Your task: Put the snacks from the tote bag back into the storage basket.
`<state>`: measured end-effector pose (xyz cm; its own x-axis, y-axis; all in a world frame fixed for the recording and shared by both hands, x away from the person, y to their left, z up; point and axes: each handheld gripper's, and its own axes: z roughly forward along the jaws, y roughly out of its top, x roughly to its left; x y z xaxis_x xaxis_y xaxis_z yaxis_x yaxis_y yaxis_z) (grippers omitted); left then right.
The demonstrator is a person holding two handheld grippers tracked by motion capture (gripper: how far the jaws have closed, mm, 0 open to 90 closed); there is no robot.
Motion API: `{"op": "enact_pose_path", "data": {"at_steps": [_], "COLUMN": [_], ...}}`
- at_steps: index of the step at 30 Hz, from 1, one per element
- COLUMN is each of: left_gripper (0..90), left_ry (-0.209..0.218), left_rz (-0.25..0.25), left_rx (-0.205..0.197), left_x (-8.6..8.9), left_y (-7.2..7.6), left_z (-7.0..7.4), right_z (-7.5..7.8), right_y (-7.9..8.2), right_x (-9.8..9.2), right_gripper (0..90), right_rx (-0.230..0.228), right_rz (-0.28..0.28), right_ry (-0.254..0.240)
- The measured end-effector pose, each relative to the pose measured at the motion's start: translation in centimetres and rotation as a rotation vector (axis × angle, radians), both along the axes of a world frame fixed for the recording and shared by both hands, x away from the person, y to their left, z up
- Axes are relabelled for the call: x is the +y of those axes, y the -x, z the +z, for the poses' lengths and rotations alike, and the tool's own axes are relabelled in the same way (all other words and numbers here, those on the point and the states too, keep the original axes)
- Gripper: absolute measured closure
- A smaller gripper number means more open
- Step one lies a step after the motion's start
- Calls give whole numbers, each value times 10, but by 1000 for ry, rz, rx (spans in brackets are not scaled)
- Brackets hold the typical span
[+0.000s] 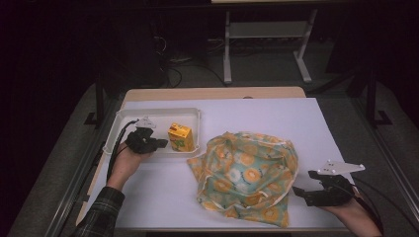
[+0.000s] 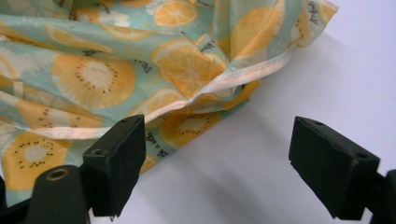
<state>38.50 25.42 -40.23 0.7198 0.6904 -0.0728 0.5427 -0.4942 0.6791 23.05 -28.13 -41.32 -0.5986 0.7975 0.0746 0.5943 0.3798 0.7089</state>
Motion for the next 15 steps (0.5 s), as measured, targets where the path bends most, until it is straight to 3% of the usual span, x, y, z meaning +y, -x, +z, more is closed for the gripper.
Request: {"op": "enact_pose_path", "data": {"at_steps": [3,15], "left_gripper": [896,896], "left_ry": [-9,11], "left_rz": [16,-24], "left_rx": [6,-27], "left_x": [2,-3], "left_y": [-6,-8], "left_z": [-7,-10], "right_z": [0,-1], "right_y": [0,-1], "right_x": [0,0], "right_gripper": [187,185], "right_rx": [3,4], "right_rz": [-1,4], "right_ry": [-2,-1]}}
